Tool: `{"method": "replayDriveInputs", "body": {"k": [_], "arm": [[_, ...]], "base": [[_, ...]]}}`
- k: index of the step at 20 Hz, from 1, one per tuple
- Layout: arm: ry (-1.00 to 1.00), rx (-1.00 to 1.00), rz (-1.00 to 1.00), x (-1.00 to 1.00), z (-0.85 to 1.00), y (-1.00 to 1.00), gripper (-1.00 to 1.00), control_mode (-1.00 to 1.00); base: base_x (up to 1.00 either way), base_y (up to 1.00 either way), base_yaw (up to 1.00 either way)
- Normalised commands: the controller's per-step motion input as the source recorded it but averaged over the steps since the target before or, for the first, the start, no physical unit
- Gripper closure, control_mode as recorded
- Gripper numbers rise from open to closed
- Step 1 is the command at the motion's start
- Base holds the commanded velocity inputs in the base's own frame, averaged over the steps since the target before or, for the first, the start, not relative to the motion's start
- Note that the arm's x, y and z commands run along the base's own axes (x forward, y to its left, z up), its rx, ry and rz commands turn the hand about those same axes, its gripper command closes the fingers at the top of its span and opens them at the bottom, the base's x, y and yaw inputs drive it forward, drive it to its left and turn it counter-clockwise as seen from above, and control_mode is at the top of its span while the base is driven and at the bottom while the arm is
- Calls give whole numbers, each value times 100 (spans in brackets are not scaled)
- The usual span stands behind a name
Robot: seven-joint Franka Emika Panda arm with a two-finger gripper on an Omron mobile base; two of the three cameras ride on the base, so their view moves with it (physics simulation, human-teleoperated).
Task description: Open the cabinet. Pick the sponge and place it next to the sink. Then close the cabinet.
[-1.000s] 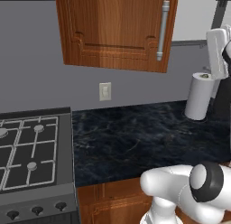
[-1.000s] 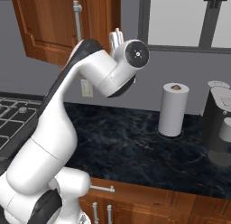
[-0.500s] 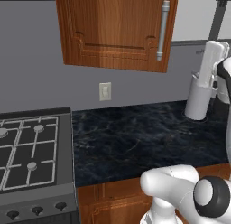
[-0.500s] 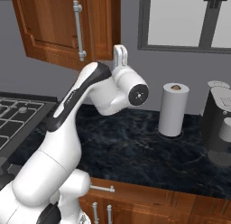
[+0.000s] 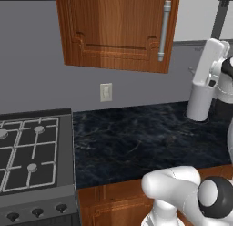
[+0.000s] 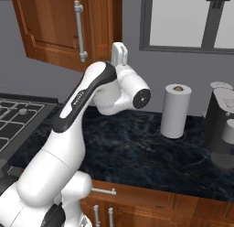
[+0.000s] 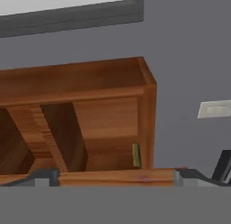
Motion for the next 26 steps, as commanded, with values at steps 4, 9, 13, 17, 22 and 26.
{"method": "replayDriveInputs", "body": {"k": [4, 9, 13, 17, 22, 26], "arm": [[0, 0, 25, 1, 12, 0, -100, -100], [0, 0, 27, 6, 5, 0, -100, -100], [0, 0, 28, 20, 0, 0, -100, -100], [0, 0, 27, 43, 0, 0, -100, -100], [0, 0, 27, 39, 0, 0, -100, -100], [0, 0, 23, 27, 0, 0, -100, -100]], "base": [[0, 0, 0], [0, 0, 0], [0, 0, 0], [0, 0, 0], [0, 0, 0], [0, 0, 0]]}}
